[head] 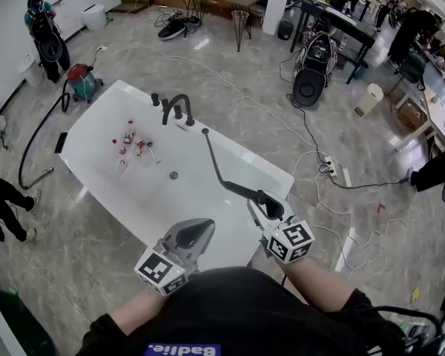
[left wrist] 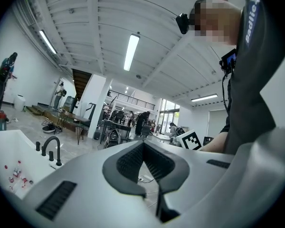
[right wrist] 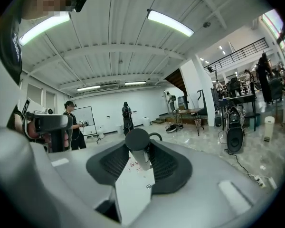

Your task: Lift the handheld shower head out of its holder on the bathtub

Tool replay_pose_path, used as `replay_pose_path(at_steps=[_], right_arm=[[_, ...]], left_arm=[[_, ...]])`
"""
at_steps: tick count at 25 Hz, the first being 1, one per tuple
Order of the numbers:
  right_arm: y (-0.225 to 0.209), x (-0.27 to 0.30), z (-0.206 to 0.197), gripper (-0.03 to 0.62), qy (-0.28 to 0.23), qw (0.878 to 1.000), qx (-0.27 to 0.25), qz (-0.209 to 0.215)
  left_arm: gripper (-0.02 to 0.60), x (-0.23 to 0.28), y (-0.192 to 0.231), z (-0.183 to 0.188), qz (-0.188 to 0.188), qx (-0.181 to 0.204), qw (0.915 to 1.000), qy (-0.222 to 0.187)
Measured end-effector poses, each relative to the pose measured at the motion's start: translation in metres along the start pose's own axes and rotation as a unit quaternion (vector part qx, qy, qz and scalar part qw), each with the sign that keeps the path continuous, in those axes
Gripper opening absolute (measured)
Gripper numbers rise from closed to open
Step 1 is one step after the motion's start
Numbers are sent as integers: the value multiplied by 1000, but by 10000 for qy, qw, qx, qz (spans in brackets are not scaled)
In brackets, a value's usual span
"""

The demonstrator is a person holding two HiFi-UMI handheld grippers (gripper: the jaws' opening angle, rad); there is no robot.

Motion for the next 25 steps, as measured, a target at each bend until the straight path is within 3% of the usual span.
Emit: replay_pose_path(at_steps=[6, 13, 25], right_arm=[[18, -20, 9, 132, -212, 9996, 121, 140], [40, -43, 21, 132, -369, 9985, -202, 349], [51, -39, 8, 132, -200, 9974, -518, 452]], left_arm=[[0, 7, 0, -4, -110, 9, 9999, 96], [0, 12, -1, -2, -171, 8, 9997, 174], [0, 22, -1, -9, -282, 0, 9993, 252]])
Point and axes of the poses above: the fingertips, and each gripper's own axes: x forward along the fingers, y to its left, z out of its top, the point moved 8 cm from there along -x, backward along the fingers, and after that the axes turned 2 degrees about -z, right-handed, at the moved point
